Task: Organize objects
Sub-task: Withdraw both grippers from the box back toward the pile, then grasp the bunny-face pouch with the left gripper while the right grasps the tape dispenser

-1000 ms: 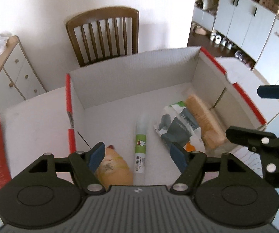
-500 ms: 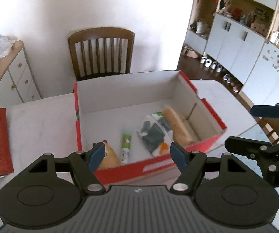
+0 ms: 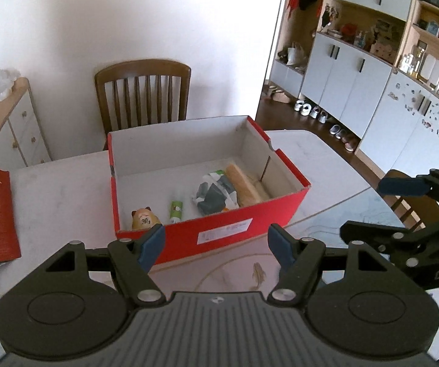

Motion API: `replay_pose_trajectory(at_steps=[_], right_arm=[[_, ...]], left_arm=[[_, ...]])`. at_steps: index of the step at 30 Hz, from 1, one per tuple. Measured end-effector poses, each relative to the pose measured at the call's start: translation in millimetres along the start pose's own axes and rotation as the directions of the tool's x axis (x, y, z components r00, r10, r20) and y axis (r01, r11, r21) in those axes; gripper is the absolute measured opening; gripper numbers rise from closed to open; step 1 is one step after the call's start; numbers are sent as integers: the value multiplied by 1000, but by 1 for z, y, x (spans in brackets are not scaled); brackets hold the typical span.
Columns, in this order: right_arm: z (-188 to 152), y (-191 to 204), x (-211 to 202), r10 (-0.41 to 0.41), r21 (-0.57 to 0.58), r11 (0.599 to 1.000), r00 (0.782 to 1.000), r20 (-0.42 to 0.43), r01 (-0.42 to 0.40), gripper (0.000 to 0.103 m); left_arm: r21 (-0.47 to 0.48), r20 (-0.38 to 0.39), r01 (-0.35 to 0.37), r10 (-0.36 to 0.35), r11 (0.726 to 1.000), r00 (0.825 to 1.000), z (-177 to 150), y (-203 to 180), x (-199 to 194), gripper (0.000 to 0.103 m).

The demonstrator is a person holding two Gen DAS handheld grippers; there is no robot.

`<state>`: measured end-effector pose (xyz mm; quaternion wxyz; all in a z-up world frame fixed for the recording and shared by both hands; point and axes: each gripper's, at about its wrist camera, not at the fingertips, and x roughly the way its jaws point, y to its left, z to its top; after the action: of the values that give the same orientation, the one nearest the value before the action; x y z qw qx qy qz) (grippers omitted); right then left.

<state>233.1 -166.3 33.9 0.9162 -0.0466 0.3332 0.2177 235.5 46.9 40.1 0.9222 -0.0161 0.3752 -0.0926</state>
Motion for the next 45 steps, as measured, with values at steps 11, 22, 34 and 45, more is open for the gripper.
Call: replay_pose_trajectory(at_steps=[11, 22, 34, 45], right_arm=[[-47, 11, -20, -19, -6, 1000, 1000, -11, 19, 101], [-97, 13, -25, -57, 16, 998, 995, -77, 58, 101], [-157, 17, -13, -97, -16, 995, 975, -199, 96, 100], [-186, 13, 2, -112, 2, 993, 954, -278, 117, 95]], left_arm=[[66, 16, 10, -11, 998, 1000, -50, -16, -26, 82], [-16, -75, 44, -46, 999, 996, -109, -10, -18, 85], [-98, -158, -29, 13, 995, 987, -153, 1, 8, 103], [-104, -202, -84, 61, 991, 978, -177, -3, 39, 103]])
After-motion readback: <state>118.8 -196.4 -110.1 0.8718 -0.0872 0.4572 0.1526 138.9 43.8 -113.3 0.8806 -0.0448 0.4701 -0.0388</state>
